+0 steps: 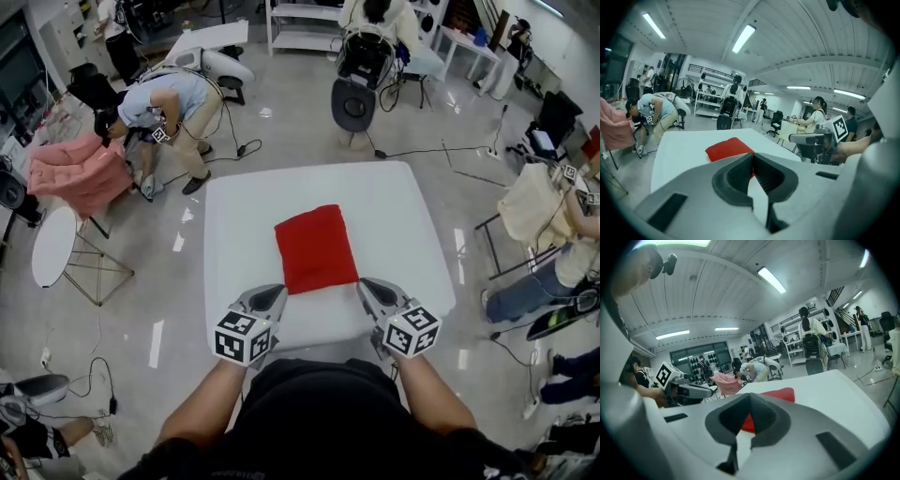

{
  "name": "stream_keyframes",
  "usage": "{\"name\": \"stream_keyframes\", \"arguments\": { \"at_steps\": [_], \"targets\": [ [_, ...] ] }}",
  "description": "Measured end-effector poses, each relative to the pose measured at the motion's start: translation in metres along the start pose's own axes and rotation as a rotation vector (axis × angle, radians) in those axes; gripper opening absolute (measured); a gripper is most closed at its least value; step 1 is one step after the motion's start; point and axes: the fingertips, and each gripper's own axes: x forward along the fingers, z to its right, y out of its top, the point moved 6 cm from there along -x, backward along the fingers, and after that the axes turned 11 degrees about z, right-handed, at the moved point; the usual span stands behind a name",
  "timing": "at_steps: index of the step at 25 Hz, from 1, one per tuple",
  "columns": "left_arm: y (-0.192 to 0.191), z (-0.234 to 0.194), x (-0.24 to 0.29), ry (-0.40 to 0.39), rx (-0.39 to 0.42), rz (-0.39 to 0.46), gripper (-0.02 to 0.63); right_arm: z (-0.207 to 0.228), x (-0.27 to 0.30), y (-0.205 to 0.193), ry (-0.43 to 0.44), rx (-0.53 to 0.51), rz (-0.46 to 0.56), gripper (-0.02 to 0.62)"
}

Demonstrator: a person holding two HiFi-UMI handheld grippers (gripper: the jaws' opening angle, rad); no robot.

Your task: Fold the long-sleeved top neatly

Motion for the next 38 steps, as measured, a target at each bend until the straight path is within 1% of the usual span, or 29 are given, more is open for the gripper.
{"name": "stream_keyframes", "arguments": {
  "at_steps": [4, 8, 12, 18, 27, 38],
  "targets": [
    [-0.007, 0.014, -0.006, 0.024, -0.009, 0.016, 0.008, -0.003, -0.003, 0.002, 0.046, 0.008, -0.003, 0.003],
    [-0.017, 0.028, -0.019, 0.067, -0.033, 0.039, 0.008, -0.013, -0.018, 0.0, 0.074, -0.053, -0.038, 0.003],
    [-0.027, 0.05, -0.02, 0.105, -0.044, 0.049, 0.008, -0.008, -0.048, 0.001, 0.077, -0.064, -0.059, 0.003],
    [-0.033, 0.09, -0.025, 0.124, -0.012, 0.04, 0.008, 0.006, -0.086, -0.007, 0.066, -0.027, -0.08, 0.003],
    [-0.045, 0.122, -0.035, 0.15, -0.017, 0.022, 0.008, 0.003, -0.126, -0.013, 0.076, -0.01, -0.1, 0.003],
    [-0.062, 0.149, -0.048, 0.182, -0.018, 0.011, 0.008, -0.001, -0.153, -0.026, 0.097, -0.001, -0.139, 0.003]
  ]
}}
